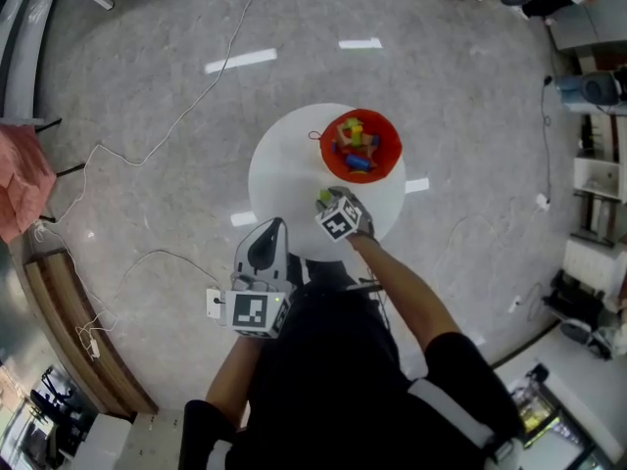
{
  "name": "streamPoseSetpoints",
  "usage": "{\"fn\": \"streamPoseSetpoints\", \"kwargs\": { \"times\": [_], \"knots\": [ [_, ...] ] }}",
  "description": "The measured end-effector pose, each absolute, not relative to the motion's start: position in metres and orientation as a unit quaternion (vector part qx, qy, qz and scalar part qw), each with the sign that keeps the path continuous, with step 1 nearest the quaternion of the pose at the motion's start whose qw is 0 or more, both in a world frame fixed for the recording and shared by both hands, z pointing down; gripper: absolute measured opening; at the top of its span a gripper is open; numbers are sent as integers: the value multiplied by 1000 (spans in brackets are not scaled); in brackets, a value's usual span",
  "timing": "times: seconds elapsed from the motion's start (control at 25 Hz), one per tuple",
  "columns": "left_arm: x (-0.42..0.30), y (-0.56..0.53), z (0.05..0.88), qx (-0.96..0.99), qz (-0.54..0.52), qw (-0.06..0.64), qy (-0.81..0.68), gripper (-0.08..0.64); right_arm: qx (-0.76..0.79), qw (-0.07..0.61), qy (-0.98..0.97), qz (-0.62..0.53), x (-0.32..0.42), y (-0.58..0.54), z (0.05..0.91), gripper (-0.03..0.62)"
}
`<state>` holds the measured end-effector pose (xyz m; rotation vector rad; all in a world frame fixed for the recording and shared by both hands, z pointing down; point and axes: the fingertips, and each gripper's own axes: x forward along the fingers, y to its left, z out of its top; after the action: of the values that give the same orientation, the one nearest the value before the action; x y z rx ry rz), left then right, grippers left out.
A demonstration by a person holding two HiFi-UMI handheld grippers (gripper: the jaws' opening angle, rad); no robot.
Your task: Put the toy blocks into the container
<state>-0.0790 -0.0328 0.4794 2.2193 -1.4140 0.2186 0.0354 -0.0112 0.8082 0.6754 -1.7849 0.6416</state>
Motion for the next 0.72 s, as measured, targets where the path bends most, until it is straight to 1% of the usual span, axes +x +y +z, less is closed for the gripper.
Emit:
{"fn": "streamPoseSetpoints", "kwargs": {
  "times": [0.36, 0.44, 0.52, 0.72],
  "knots": [
    [-79, -38, 484, 810, 84, 256, -522, -8, 282, 546, -742, 268, 39, -13, 821, 158],
    [-82, -38, 485, 807, 85, 257, -524, -8, 288, 550, -739, 263, 40, -14, 822, 148],
    [-84, -38, 487, 806, 88, 259, -526, -8, 291, 552, -738, 258, 40, -15, 824, 123],
    [-82, -40, 488, 806, 89, 261, -524, -8, 284, 553, -741, 254, 38, -16, 822, 123]
  ]
}}
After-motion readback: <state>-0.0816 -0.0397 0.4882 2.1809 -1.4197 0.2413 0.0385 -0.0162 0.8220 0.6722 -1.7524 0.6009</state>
